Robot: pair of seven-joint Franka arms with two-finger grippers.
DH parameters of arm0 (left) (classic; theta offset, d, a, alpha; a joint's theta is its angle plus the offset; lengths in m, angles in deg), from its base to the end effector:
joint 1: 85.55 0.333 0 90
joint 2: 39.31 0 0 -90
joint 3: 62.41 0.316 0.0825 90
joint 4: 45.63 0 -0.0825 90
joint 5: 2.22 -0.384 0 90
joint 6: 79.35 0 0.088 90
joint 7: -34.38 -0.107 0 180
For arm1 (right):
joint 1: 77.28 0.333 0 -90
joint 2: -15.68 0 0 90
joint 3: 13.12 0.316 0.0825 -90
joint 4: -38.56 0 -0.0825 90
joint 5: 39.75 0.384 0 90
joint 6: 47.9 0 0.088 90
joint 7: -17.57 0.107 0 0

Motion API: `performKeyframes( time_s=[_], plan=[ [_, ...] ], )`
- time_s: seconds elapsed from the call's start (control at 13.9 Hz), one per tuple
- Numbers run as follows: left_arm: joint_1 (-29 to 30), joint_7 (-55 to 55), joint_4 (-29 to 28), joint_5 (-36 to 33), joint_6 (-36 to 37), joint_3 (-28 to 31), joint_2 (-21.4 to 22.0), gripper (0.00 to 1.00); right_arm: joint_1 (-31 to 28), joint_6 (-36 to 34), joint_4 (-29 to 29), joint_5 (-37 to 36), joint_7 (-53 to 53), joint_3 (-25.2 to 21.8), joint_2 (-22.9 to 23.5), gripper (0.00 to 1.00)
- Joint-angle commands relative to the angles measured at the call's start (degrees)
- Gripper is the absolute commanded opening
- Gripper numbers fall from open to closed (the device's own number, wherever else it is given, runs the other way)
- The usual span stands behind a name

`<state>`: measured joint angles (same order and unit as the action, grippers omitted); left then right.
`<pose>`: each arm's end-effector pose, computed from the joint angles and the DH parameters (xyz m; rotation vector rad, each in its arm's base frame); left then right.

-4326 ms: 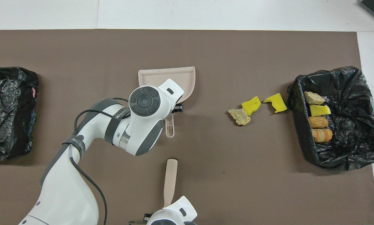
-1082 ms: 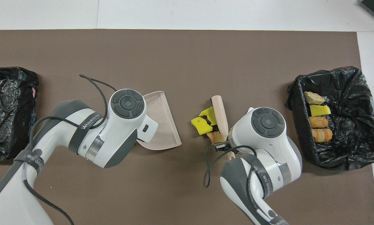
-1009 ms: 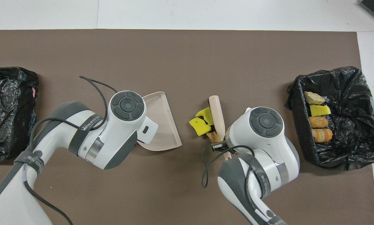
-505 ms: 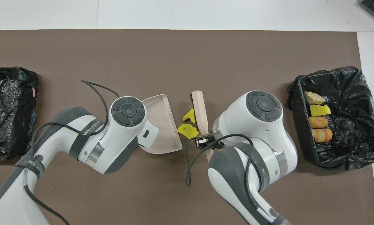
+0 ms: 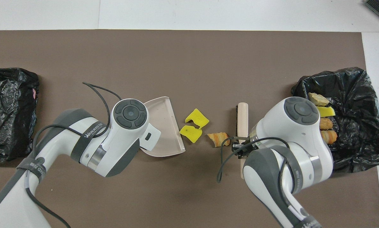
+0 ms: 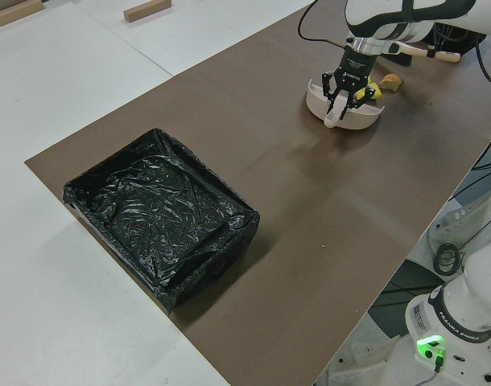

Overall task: Sweep and dump trash in bin
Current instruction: 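Sweep the sponge pieces and crust with the right brush toward the dustpan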

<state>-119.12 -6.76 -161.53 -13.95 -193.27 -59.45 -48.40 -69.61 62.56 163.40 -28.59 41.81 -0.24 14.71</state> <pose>0.4880 -0.2747 0.3588 -2.3056 1.8522 0.3108 0.4667 0.1895 0.3812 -3.0344 0.2351 0.4300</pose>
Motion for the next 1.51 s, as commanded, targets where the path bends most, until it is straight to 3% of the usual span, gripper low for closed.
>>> performKeyframes(
  time_s=[0.0,0.14,0.29,0.58,0.87,1.01,1.15,1.44],
  plan=[
    [-1.1,-0.8,-2.8,-1.1,-0.9,0.5,2.1,0.00,2.1,4.2,8.8,-0.7,3.1,0.8,-7.6,0.00],
    [-1.1,-0.8,-2.9,-1.2,-0.9,0.5,2.1,0.00,6.8,6.9,9.5,-0.8,7.1,0.8,-5.5,0.00],
    [-1.9,-0.8,-2.9,-2.4,-1.5,0.4,1.1,0.00,7.8,10.8,8.8,-0.9,7.4,0.9,-2.4,0.00],
    [-2.0,-0.8,-3.0,-2.4,-1.6,0.4,1.1,0.00,12.9,11.3,2.5,-2.6,4.2,1.2,3.3,0.00],
    [-2.0,-0.8,-3.1,-2.4,-1.5,0.4,1.1,0.00,17.9,12.1,-6.3,1.7,3.8,1.5,10.3,0.00],
    [-2.0,-0.8,-3.3,-2.4,-1.6,0.4,1.3,0.00,19.5,12.6,-8.2,6.7,1.4,1.6,10.6,0.00],
    [-2.0,-0.9,-3.5,-2.4,-1.7,0.4,1.4,0.00,19.2,10.8,-8.9,6.8,0.8,1.5,9.7,0.00],
    [-1.2,-5.3,-3.3,-2.3,-4.0,0.5,0.9,0.00,14.5,0.0,-9.0,6.1,-1.4,1.0,3.9,0.00]
  ],
)
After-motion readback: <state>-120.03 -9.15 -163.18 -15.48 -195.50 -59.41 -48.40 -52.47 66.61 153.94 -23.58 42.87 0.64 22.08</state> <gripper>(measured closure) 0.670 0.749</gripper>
